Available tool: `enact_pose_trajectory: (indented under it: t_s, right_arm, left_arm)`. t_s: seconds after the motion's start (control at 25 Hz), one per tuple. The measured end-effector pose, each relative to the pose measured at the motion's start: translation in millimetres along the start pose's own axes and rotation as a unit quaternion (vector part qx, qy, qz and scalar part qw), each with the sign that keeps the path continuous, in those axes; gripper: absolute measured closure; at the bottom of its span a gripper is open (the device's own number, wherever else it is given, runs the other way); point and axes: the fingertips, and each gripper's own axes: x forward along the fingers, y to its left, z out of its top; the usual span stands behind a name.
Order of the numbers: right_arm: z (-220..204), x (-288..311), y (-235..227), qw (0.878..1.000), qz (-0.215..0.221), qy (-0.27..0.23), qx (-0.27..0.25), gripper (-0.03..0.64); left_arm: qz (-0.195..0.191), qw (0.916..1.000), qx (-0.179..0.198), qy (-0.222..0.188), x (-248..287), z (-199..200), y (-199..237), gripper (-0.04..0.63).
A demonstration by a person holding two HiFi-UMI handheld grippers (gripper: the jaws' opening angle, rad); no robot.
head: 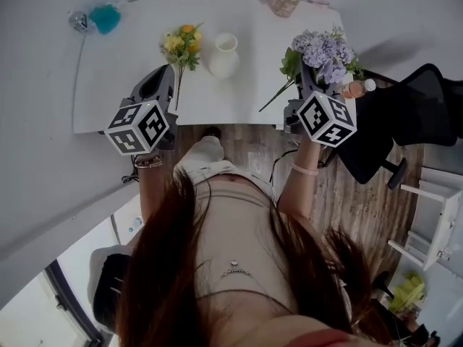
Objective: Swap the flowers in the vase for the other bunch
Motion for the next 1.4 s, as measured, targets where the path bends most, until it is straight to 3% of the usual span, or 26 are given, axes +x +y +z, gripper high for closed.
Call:
enact_pose_trajectory:
  t_s: [0.28, 0.48, 0.84, 1.04, 1.4]
  right_arm:
    - [17, 20, 8, 1.000, -0.011, -0.026, 0.008, 0.535]
    - [38, 22, 5, 0.997, -0.012, -0.063, 0.046, 0.535]
    - [92, 16, 21, 0.979, -0.004, -0.189, 0.080, 0.535]
    - [103, 21, 29, 0.973, -0.001, -0.214, 0.081, 0.535]
    - [108, 31, 46, 0.964, -0.004, -0.253, 0.078, 0.535]
  left_arm:
    - [-0.009, 0.9999, -0.005, 0.010, 22, 7, 28, 0.592]
    - [-0.006, 0.9997, -0.004, 0.024, 32, 6, 42, 0.592]
    - [-0.007, 0.9994, -0.006, 0.032, 46, 10, 60, 0.592]
    - [-0.024, 0.9993, -0.007, 0.028, 53, 18, 62, 0.592]
    - [-0.013, 0.9992, -0.014, 0.036, 58, 16, 83, 0.592]
